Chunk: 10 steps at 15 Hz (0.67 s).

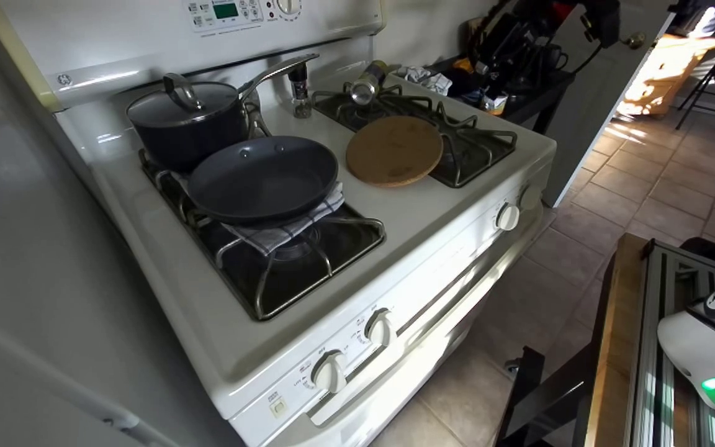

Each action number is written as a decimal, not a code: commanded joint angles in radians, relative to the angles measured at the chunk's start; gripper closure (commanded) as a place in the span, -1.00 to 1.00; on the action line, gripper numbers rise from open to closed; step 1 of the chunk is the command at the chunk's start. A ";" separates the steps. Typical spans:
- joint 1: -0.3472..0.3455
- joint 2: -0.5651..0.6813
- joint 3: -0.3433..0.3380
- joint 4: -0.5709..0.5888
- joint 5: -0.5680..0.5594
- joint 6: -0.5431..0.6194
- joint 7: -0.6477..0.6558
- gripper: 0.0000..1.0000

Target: Put the wooden coaster on the pot

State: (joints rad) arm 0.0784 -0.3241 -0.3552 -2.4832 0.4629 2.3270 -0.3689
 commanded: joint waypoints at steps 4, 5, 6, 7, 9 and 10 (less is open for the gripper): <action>-0.081 0.122 0.061 0.108 0.025 0.013 0.020 -1.00; -0.085 0.136 0.065 0.119 0.025 0.014 0.024 -1.00; -0.085 0.137 0.078 0.104 0.019 0.041 0.056 -1.00; -0.077 0.149 0.078 0.112 0.071 0.005 0.045 -1.00; -0.076 0.168 0.102 0.107 0.123 0.017 0.046 -1.00; -0.076 0.174 0.114 0.100 0.144 0.028 0.050 -1.00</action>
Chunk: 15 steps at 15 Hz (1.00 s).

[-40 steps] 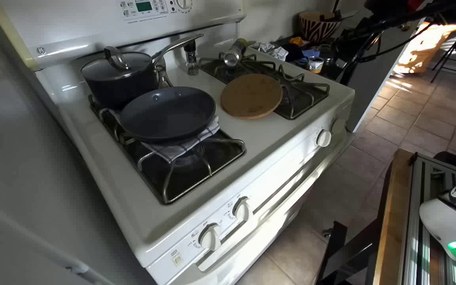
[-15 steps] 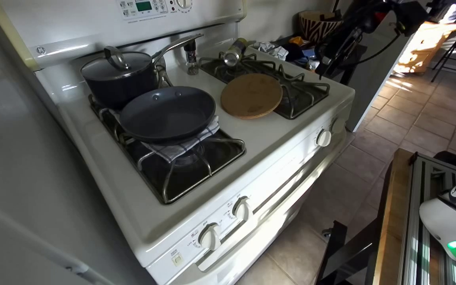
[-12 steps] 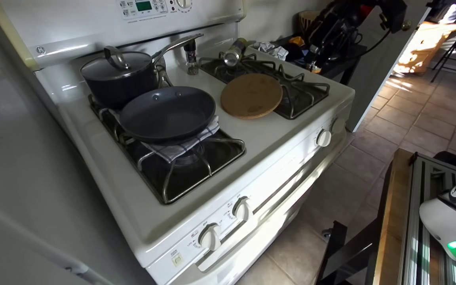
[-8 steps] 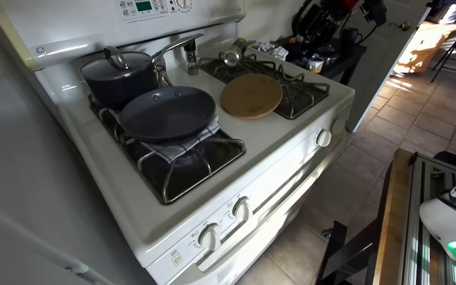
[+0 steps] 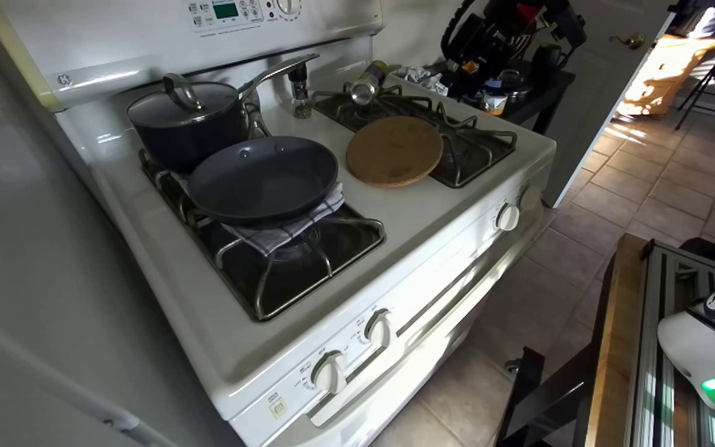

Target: Put the wooden coaster on the pot

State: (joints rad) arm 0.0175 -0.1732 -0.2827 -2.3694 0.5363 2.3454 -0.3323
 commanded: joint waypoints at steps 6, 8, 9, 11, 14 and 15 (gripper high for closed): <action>-0.029 0.099 0.101 -0.015 0.188 0.085 -0.003 -1.00; -0.035 0.118 0.117 -0.015 0.208 0.123 -0.001 -1.00; -0.038 0.127 0.124 -0.015 0.218 0.147 -0.005 -1.00; -0.043 0.139 0.136 -0.012 0.233 0.177 -0.006 -1.00; -0.044 0.159 0.152 -0.006 0.257 0.197 -0.025 -1.00; -0.044 0.165 0.158 -0.003 0.272 0.195 -0.035 -1.00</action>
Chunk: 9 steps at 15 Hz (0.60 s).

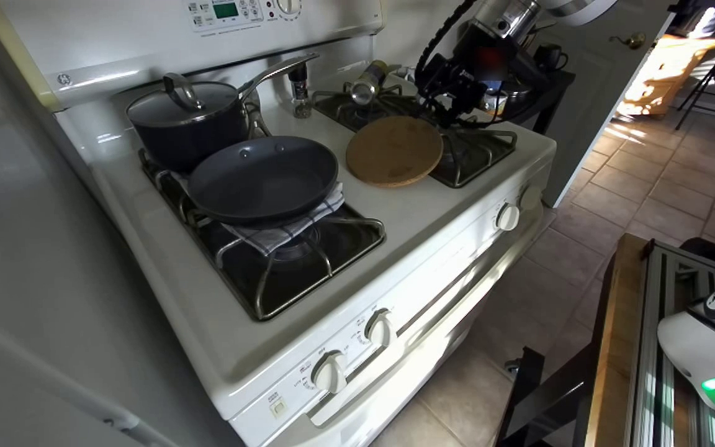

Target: Put the wooden coaster on the pot

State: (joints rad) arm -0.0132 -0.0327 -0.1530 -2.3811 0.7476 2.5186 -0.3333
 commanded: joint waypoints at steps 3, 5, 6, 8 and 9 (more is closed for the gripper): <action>-0.012 0.041 0.045 0.016 0.118 0.022 -0.068 -1.00; -0.012 0.052 0.055 0.026 0.160 0.023 -0.101 -1.00; -0.014 0.057 0.058 0.033 0.179 0.020 -0.111 -1.00; -0.017 0.060 0.064 0.045 0.216 0.015 -0.137 -1.00; -0.019 0.062 0.067 0.051 0.232 0.013 -0.148 -1.00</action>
State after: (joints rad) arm -0.0164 0.0082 -0.1067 -2.3533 0.9065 2.5244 -0.4262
